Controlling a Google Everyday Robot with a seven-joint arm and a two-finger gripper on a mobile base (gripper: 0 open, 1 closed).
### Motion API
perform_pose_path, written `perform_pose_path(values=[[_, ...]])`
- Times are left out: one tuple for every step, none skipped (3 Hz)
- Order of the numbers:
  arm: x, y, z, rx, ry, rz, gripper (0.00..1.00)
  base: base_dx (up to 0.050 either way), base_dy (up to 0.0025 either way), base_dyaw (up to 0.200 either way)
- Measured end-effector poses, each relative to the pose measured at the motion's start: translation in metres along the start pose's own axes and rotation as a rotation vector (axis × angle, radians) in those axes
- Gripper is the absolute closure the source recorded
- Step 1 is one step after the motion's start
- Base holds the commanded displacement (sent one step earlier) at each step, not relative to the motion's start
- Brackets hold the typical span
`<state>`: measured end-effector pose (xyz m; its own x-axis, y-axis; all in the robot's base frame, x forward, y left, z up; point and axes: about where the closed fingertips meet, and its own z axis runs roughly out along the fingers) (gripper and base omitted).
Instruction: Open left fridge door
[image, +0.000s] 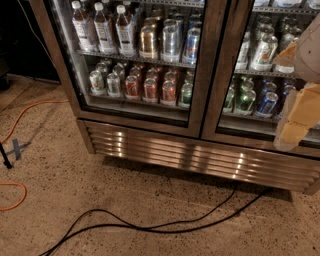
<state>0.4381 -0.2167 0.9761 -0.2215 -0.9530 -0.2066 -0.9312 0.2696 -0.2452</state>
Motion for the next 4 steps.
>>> perform_pose_path(values=[[0.0, 0.0, 0.0, 0.0, 0.0, 0.0, 0.0, 0.0, 0.0, 0.0], [-0.01, -0.001, 0.013, -0.052, -0.094, -0.001, 0.0, 0.0, 0.0, 0.0], [-0.029, -0.003, 0.035, -0.158, -0.278, -0.002, 0.0, 0.0, 0.0, 0.0], [-0.049, -0.005, 0.048, -0.251, -0.448, -0.001, 0.0, 0.0, 0.0, 0.0]])
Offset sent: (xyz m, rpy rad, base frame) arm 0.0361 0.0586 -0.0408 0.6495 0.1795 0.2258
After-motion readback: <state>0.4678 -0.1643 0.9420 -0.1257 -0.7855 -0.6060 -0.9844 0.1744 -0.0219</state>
